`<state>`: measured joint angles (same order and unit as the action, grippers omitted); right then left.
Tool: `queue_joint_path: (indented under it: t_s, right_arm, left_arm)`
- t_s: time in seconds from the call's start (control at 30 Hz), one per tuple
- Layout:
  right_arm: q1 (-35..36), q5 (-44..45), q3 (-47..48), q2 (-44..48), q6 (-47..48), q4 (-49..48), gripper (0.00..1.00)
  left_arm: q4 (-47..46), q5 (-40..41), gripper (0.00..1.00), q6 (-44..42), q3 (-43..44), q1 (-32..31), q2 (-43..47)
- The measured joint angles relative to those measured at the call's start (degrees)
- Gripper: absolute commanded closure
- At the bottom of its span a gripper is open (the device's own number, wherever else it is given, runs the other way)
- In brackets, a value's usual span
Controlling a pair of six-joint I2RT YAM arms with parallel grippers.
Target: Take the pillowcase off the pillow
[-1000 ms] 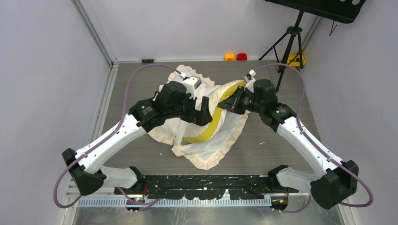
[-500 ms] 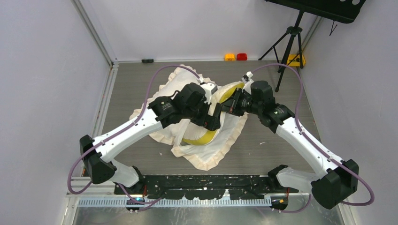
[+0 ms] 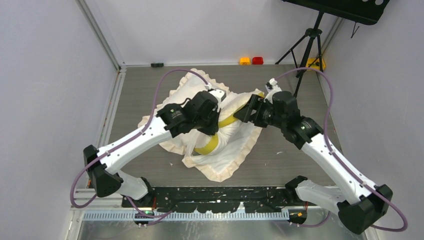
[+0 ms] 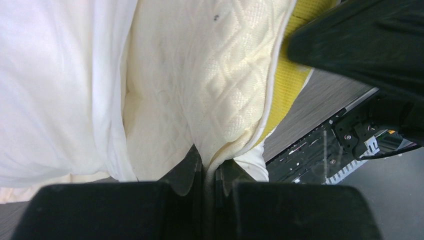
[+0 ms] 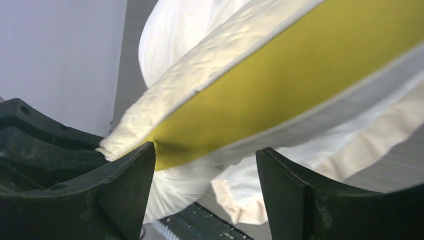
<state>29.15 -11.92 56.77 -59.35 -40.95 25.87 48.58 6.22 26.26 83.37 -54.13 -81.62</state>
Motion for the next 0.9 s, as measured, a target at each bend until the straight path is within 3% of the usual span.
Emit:
queue_joint_path:
  t_s: [0.27, 0.53, 0.77, 0.9]
  right_arm:
    - [-0.1, 14.2, -1.2, 11.1, 4.7, 1.6, 0.14]
    - [-0.1, 22.7, -6.0, 15.6, 4.7, 3.0, 0.13]
    - [-0.5, 26.0, -10.4, 16.9, 4.5, 2.5, 0.11]
    - [-1.0, 23.1, -10.8, 13.8, 4.8, -1.1, 0.04]
  left_arm:
    - [4.4, 1.0, 1.0, -0.8, -0.4, 4.0, 8.5]
    - [8.0, 1.3, 1.0, -2.1, -0.2, 7.3, 12.3]
    - [11.5, 1.5, 1.0, -2.8, 4.7, 8.9, 12.5]
    - [12.2, 2.3, 1.0, -3.2, 6.8, 9.0, 14.8]
